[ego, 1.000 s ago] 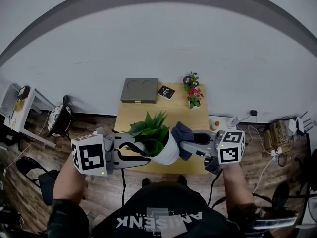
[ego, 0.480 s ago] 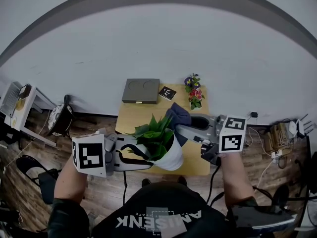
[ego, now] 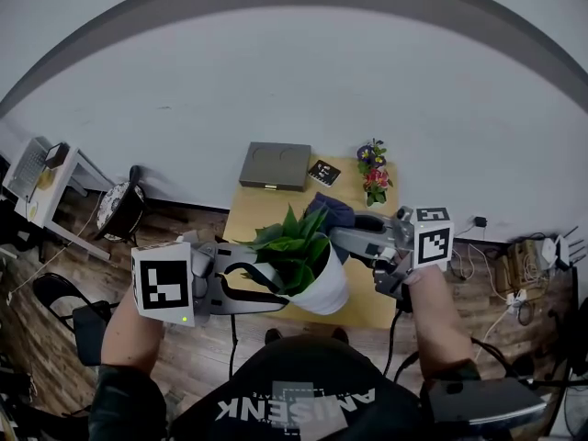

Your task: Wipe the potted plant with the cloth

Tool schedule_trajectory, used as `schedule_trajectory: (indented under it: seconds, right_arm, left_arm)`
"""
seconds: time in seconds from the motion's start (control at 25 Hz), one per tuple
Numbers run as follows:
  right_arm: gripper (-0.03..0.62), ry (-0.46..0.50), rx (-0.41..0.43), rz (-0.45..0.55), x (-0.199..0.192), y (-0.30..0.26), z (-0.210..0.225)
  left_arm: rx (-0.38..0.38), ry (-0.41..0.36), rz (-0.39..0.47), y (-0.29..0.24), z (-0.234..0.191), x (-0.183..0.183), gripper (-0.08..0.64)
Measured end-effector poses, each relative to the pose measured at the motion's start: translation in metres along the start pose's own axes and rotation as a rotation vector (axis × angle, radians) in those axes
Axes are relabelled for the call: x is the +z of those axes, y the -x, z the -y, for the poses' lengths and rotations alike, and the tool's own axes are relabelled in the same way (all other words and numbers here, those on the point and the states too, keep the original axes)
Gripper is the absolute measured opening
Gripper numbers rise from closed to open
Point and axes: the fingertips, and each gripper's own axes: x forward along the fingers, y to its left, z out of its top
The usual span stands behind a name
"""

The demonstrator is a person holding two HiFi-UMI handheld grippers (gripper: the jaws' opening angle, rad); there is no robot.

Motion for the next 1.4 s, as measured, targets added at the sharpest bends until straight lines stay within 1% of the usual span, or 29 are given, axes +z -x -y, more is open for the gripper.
schedule_trajectory:
  seconds: [0.36, 0.52, 0.72, 0.84, 0.96, 1.16, 1.28, 1.4]
  right_arm:
    - [0.132, -0.071, -0.017, -0.021, -0.035, 0.019, 0.012]
    - [0.131, -0.086, -0.056, -0.026, -0.056, 0.032, 0.014]
    - [0.132, -0.103, -0.104, -0.026, -0.073, 0.042, 0.015]
    - [0.132, -0.106, -0.138, -0.030, -0.080, 0.050, 0.019]
    - [0.132, -0.100, -0.181, -0.005, -0.076, 0.060, 0.025]
    - [0.131, -0.003, -0.242, 0.025, -0.059, 0.060, 0.014]
    - [0.131, 0.044, -0.256, 0.034, -0.046, 0.062, 0.008]
    - [0.132, 0.071, -0.278, 0.058, -0.038, 0.060, 0.004]
  left_arm:
    - [0.015, 0.022, -0.012, 0.003, -0.007, -0.011, 0.017]
    - [0.025, 0.032, -0.018, 0.002, -0.008, -0.015, 0.018]
    - [0.033, 0.056, -0.029, 0.003, -0.013, -0.022, 0.021]
    - [0.062, 0.077, -0.015, -0.003, -0.022, -0.024, 0.021]
    - [0.111, 0.134, -0.010, -0.006, -0.043, -0.029, 0.021]
    - [0.206, 0.263, -0.054, -0.007, -0.070, -0.045, 0.021]
    - [0.260, 0.319, -0.080, -0.011, -0.088, -0.050, 0.020]
    - [0.306, 0.387, -0.073, -0.010, -0.100, -0.054, 0.020]
